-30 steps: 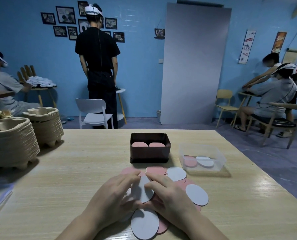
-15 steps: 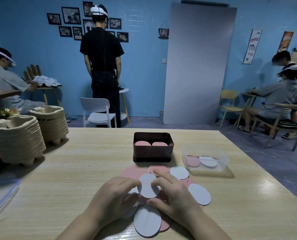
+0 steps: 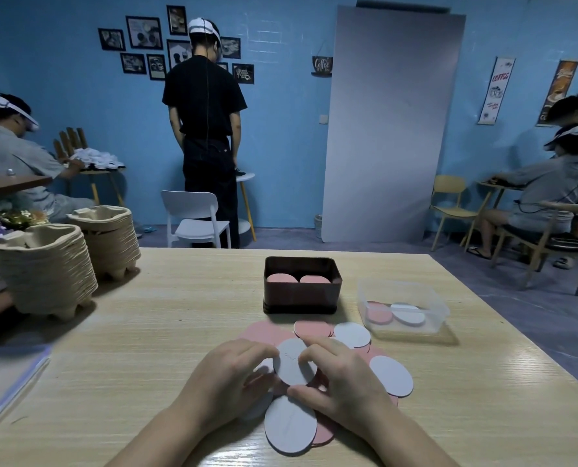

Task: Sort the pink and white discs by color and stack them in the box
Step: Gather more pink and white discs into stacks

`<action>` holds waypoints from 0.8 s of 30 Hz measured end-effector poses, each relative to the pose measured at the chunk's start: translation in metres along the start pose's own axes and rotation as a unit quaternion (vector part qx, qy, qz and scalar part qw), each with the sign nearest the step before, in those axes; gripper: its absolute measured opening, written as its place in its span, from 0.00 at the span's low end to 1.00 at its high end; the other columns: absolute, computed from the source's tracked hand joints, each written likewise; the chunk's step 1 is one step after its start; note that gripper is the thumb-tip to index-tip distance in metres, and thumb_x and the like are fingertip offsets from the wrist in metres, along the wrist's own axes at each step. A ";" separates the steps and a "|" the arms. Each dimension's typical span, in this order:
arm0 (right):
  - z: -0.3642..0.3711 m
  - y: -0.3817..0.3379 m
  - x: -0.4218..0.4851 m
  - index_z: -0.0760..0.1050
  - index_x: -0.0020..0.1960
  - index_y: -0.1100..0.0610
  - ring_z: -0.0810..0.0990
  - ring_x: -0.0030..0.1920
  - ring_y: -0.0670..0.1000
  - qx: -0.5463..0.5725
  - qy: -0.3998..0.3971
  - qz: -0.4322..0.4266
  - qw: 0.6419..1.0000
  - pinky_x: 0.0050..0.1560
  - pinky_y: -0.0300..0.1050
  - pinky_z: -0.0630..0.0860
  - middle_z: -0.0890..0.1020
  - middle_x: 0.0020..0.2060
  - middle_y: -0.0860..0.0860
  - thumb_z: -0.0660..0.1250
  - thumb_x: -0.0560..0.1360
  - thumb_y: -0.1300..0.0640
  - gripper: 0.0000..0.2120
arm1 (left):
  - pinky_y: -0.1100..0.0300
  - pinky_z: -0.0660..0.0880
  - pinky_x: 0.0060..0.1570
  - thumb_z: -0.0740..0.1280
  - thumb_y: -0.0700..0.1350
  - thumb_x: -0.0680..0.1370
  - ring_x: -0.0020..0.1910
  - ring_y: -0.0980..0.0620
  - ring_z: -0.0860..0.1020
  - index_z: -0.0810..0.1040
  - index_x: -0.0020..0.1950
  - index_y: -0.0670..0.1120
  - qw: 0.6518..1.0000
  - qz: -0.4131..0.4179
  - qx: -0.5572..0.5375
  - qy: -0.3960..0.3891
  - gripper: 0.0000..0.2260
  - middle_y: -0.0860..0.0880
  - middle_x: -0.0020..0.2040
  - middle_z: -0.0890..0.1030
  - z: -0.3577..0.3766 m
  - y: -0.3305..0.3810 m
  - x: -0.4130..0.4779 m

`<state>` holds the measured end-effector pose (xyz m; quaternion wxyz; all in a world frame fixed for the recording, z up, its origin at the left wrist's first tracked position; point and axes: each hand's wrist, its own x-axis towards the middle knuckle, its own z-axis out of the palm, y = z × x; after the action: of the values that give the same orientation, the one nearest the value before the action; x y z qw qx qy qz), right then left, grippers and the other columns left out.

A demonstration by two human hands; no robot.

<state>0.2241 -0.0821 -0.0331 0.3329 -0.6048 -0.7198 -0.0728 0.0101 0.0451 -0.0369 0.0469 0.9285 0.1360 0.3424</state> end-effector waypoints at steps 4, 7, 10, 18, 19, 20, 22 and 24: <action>-0.001 -0.004 -0.001 0.74 0.47 0.52 0.78 0.58 0.48 -0.020 0.019 -0.023 0.999 0.49 0.45 0.79 0.81 0.61 0.46 0.74 0.70 0.39 0.19 | 0.60 0.77 0.42 0.71 0.53 0.77 0.48 0.57 0.80 0.79 0.58 0.54 1.000 -0.024 -0.007 -0.014 0.11 0.59 0.51 0.83 -0.006 -0.004 -0.006; -0.005 -0.005 -0.002 0.76 0.48 0.52 0.79 0.56 0.48 -0.026 0.036 -0.027 0.999 0.45 0.43 0.79 0.82 0.57 0.46 0.72 0.70 0.37 0.19 | 0.63 0.77 0.43 0.70 0.56 0.77 0.48 0.60 0.79 0.80 0.57 0.54 0.998 -0.064 -0.001 -0.006 0.11 0.61 0.52 0.82 -0.023 -0.013 -0.018; -0.010 -0.005 0.000 0.76 0.49 0.52 0.80 0.51 0.48 -0.048 0.046 -0.036 0.997 0.40 0.42 0.79 0.82 0.54 0.45 0.71 0.70 0.36 0.20 | 0.61 0.76 0.47 0.69 0.56 0.78 0.49 0.61 0.78 0.79 0.56 0.55 0.995 -0.092 0.020 -0.020 0.10 0.62 0.50 0.80 -0.042 -0.025 -0.031; -0.003 -0.003 0.020 0.76 0.48 0.52 0.80 0.57 0.52 -0.068 0.033 -0.054 0.996 0.45 0.46 0.81 0.80 0.59 0.47 0.73 0.69 0.40 0.17 | 0.56 0.73 0.51 0.70 0.60 0.75 0.50 0.62 0.73 0.75 0.55 0.57 0.993 -0.091 0.028 -0.068 0.13 0.64 0.50 0.76 -0.050 -0.021 -0.032; -0.001 -0.002 0.019 0.76 0.49 0.52 0.80 0.59 0.51 -0.063 0.030 -0.053 0.996 0.45 0.47 0.81 0.80 0.60 0.47 0.73 0.70 0.40 0.17 | 0.57 0.72 0.52 0.70 0.60 0.74 0.51 0.62 0.73 0.75 0.55 0.57 0.993 -0.086 0.024 -0.071 0.14 0.64 0.50 0.76 -0.051 -0.019 -0.031; 0.000 0.000 0.017 0.76 0.49 0.52 0.80 0.59 0.51 -0.059 0.025 -0.051 0.997 0.45 0.47 0.81 0.79 0.61 0.47 0.72 0.71 0.40 0.18 | 0.57 0.72 0.53 0.71 0.61 0.73 0.52 0.63 0.73 0.75 0.55 0.57 0.994 -0.078 0.021 -0.077 0.15 0.64 0.51 0.76 -0.051 -0.016 -0.031; 0.000 0.002 0.015 0.75 0.49 0.52 0.79 0.60 0.51 -0.054 0.018 -0.052 0.997 0.45 0.48 0.80 0.78 0.62 0.46 0.73 0.71 0.40 0.18 | 0.59 0.70 0.58 0.72 0.65 0.71 0.57 0.64 0.72 0.76 0.57 0.57 0.993 -0.058 0.022 -0.096 0.19 0.64 0.53 0.77 -0.050 -0.011 -0.030; -0.001 0.002 0.013 0.75 0.49 0.52 0.79 0.61 0.50 -0.047 0.017 -0.052 0.997 0.47 0.47 0.80 0.78 0.63 0.46 0.73 0.71 0.40 0.17 | 0.60 0.68 0.61 0.72 0.66 0.69 0.60 0.63 0.71 0.77 0.58 0.57 0.993 -0.047 0.021 -0.109 0.23 0.62 0.53 0.78 -0.047 -0.006 -0.029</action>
<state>0.2261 -0.0710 -0.0258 0.3122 -0.5801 -0.7402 -0.1345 -0.0429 0.0420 -0.0197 0.0575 0.9538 0.1805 0.2334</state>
